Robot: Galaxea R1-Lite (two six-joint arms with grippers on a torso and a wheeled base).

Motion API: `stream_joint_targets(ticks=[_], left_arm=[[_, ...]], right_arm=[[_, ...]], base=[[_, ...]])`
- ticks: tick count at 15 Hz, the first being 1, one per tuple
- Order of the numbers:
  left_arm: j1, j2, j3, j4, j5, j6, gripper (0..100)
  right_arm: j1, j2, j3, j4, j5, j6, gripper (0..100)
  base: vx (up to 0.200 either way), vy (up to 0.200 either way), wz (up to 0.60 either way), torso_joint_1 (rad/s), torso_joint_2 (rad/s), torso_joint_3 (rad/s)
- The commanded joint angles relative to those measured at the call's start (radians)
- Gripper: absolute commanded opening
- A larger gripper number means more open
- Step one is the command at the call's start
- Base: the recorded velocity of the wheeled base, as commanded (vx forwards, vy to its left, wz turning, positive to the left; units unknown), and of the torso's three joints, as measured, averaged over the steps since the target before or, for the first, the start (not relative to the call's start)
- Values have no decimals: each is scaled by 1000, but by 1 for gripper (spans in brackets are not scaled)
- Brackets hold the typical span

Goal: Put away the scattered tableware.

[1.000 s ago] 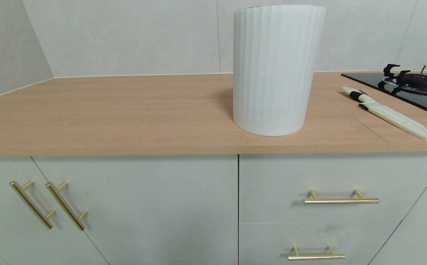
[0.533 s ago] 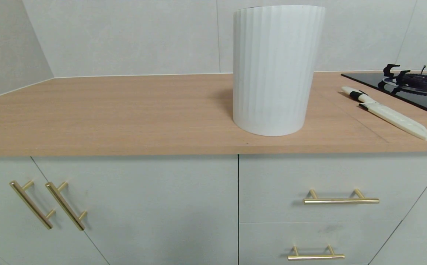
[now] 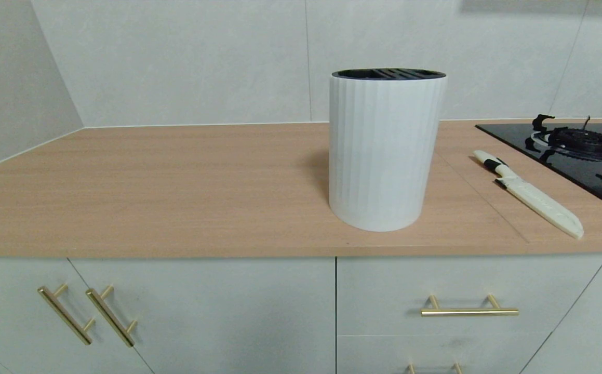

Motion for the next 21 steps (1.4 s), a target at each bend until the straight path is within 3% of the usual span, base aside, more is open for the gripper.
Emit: stream_joint_targets(ticks=[1,21], left_arm=[[0,0,0,0,0,0,100],[0,0,0,0,0,0,100]], right_arm=[[1,1,0,0,0,0,100],[1,1,0,0,0,0,100]], base=[[0,0,0,173,-496,-290],[0,0,0,218,-504,-288]])
